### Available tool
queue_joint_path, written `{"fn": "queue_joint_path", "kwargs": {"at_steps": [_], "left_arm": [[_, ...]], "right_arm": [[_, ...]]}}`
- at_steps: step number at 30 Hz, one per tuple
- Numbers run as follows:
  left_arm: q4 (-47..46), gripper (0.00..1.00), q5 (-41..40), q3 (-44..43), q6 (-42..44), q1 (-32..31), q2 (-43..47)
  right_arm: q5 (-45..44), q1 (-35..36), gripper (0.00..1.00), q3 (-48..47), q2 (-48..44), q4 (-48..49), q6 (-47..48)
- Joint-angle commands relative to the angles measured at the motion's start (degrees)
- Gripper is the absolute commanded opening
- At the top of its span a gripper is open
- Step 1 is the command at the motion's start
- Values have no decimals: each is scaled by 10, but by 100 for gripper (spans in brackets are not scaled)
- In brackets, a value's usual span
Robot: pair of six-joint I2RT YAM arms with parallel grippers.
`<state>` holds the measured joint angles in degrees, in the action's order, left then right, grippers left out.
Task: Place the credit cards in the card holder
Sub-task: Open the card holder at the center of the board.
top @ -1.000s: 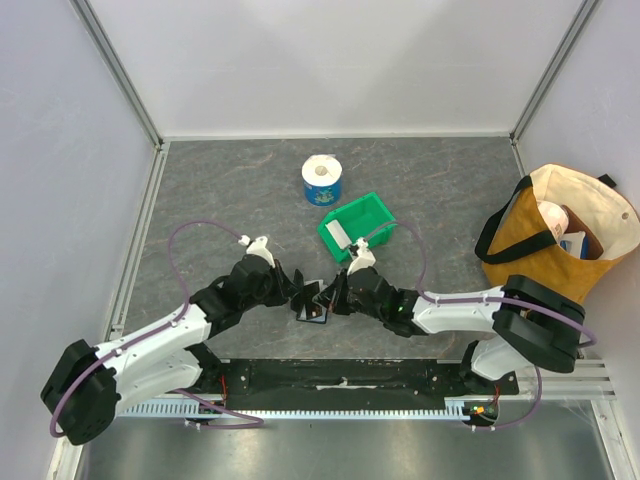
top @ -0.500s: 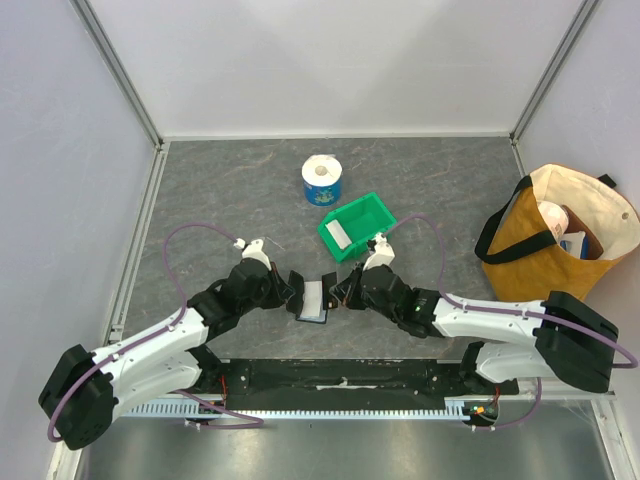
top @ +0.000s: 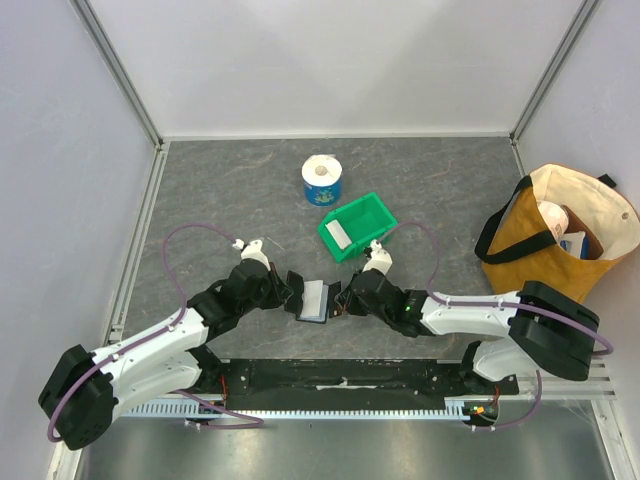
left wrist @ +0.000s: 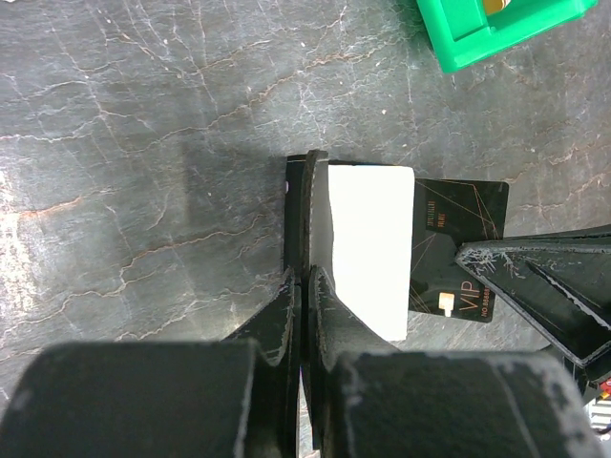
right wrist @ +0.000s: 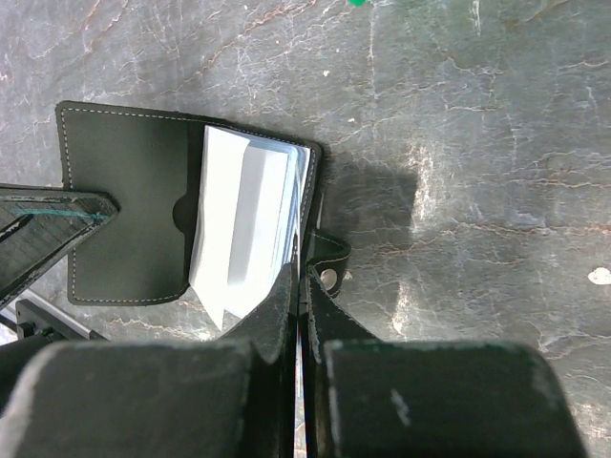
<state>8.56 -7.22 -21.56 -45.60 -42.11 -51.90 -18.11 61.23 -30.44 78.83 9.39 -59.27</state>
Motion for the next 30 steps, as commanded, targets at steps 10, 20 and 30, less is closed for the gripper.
{"fn": "queue_joint_path", "kwargs": {"at_steps": [10,20,30], "left_arm": [[15,2,-22,5,-5,2,4],[22,2,-25,2,-4,3,3],[30,2,-36,13,-10,3,-7]], "right_arm": [[14,-11,0,-3,38,42,-30],[55,-33,0,21,61,99,-55],[79,-33,0,17,77,132,-48]]}}
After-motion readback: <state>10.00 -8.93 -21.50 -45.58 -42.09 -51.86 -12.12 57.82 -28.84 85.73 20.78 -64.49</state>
